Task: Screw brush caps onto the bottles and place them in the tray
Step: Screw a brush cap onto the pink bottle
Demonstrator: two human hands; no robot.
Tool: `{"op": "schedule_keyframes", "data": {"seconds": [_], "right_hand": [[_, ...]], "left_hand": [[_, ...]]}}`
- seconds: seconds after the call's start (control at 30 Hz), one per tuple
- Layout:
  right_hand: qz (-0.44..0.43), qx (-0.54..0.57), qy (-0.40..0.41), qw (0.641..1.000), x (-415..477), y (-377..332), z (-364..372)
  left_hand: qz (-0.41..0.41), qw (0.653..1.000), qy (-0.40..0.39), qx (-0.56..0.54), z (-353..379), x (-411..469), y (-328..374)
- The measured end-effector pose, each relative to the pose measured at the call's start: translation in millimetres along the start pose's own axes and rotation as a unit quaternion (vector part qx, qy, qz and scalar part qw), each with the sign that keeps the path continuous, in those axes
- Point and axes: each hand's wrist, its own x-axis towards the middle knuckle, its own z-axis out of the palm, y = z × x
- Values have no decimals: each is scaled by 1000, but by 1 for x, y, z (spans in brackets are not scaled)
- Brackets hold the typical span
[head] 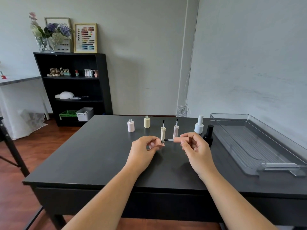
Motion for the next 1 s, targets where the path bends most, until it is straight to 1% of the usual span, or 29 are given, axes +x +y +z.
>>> {"op": "schedule_keyframes", "data": {"seconds": [0.43,0.53,0.67,0.77,0.83,1.0], "right_hand": [[-17,-59,-43,997,-2,-3,2],[-7,-72,-40,997,1,-2,2],[2,-139,-35,990,9,-1,3],[6,-162,-18,987,13,0,7],[5,-159,-21,987,14,-1,8],[10,-77,-59,995,9,0,4]], "left_hand": [[49,998,12,23,3,-1,0],[50,998,4,31,3,-2,1],[31,1000,1,-2,2,-2,2],[39,999,-7,8,1,-2,2],[49,999,-3,13,1,-1,2],[52,999,6,8,-1,0,1]]}}
